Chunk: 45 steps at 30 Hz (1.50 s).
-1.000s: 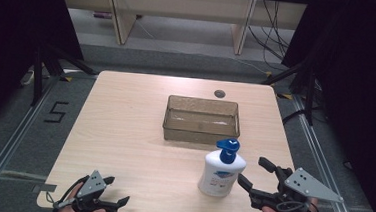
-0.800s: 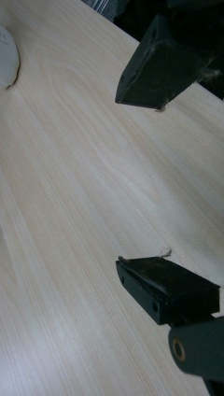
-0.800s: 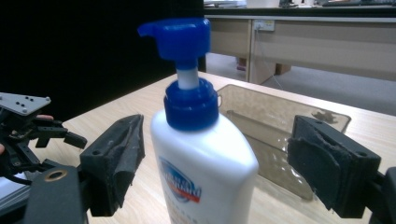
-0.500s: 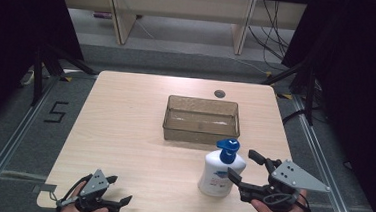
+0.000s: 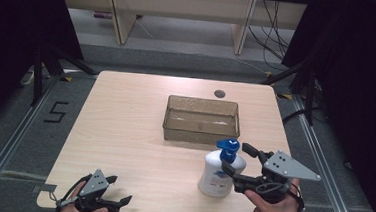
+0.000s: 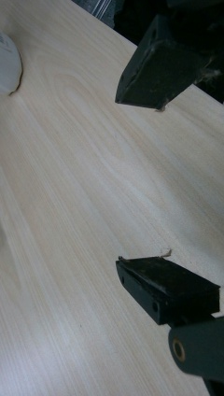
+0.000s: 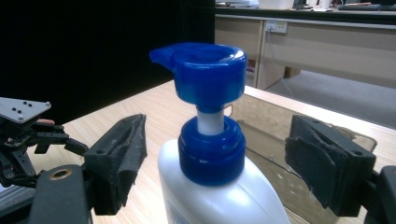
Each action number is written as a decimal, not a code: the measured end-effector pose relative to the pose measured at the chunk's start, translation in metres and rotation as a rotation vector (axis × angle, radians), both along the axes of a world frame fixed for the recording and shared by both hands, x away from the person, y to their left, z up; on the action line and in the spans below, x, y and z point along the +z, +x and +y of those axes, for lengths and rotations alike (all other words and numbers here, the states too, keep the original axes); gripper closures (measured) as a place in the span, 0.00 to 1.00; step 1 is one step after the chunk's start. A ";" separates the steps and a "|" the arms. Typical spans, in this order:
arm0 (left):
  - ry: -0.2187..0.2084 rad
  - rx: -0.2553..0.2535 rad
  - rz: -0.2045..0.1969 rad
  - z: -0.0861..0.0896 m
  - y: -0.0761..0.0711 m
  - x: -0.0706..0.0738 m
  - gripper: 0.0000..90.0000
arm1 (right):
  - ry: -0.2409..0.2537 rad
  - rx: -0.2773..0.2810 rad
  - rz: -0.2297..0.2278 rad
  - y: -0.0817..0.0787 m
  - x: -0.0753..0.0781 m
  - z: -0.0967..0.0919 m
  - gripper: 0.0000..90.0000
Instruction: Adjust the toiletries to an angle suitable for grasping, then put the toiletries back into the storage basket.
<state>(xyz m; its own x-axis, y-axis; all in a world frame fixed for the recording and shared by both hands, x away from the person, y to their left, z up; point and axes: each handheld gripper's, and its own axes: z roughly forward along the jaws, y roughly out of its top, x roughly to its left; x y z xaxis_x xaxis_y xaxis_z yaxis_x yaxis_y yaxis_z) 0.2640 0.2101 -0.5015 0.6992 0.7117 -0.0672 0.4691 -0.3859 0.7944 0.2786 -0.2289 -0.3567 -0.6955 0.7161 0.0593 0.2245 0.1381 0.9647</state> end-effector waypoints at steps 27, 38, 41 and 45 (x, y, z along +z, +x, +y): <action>-0.014 0.005 -0.010 -0.002 -0.004 0.001 0.18 | -0.006 0.047 -0.047 0.014 0.001 0.013 0.46; -0.027 0.002 -0.008 -0.002 -0.007 0.001 0.18 | -0.014 0.035 -0.073 0.012 0.002 0.011 0.62; -0.006 -0.003 -0.012 0.000 -0.007 0.001 0.18 | -0.002 0.032 -0.069 0.011 0.002 0.009 0.67; -0.030 0.014 -0.006 -0.001 -0.008 0.000 0.18 | -0.001 0.038 -0.089 0.012 0.002 0.010 0.69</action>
<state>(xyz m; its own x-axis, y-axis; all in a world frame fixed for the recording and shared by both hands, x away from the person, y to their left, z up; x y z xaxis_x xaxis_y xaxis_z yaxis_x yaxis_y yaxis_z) 0.2562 0.2091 -0.5011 0.6898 0.7191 -0.0843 0.4694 -0.3555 0.8083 0.2904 -0.2190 -0.3546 -0.7248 0.6889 -0.0050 0.1319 0.1458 0.9805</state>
